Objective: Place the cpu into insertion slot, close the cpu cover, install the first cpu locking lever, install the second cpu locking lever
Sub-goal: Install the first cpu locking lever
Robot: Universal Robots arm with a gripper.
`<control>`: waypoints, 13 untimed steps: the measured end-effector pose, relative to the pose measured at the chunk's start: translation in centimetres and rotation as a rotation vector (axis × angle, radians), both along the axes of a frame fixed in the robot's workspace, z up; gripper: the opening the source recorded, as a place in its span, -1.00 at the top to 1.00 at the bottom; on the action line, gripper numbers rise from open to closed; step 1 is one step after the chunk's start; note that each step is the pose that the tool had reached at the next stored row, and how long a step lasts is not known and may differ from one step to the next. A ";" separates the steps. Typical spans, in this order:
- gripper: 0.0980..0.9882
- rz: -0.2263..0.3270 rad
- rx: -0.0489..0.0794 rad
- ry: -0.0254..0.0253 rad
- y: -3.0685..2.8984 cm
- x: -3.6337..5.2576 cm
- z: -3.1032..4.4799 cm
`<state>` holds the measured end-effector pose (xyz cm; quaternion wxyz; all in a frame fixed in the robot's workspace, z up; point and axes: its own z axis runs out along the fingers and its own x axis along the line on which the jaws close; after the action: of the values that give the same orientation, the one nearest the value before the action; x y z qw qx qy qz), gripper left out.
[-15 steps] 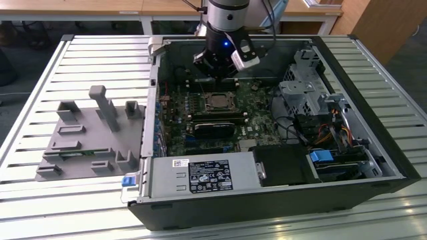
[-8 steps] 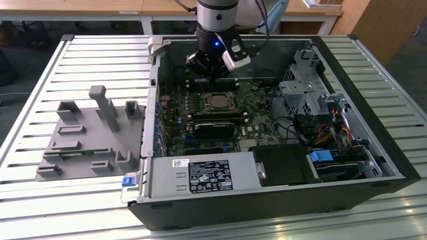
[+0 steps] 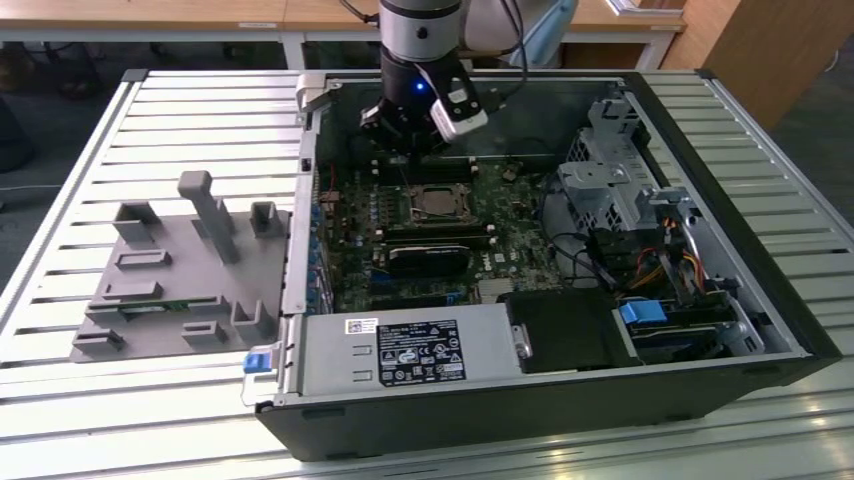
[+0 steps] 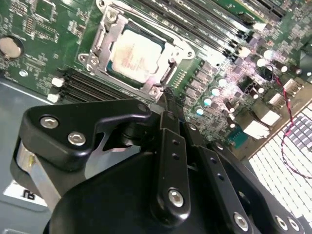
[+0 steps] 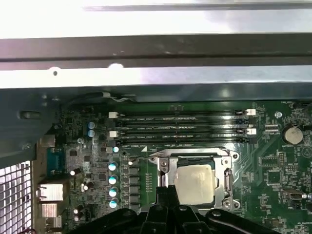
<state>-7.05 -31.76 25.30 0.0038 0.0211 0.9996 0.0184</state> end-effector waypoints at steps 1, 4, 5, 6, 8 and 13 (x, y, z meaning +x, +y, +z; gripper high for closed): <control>0.98 0.000 0.000 -0.0001 0.01 -0.16 0.00; 0.98 0.000 0.000 -0.0005 0.02 -0.57 0.00; 0.98 0.000 0.000 -0.0005 0.02 -0.59 0.00; 0.98 0.000 0.000 -0.0004 0.02 -0.62 0.00; 0.98 0.000 0.000 -0.0005 0.01 -0.66 0.00; 0.98 0.000 0.000 -0.0010 0.01 -1.15 0.01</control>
<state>-8.20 -31.75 25.31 0.0043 0.0211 0.9996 0.0183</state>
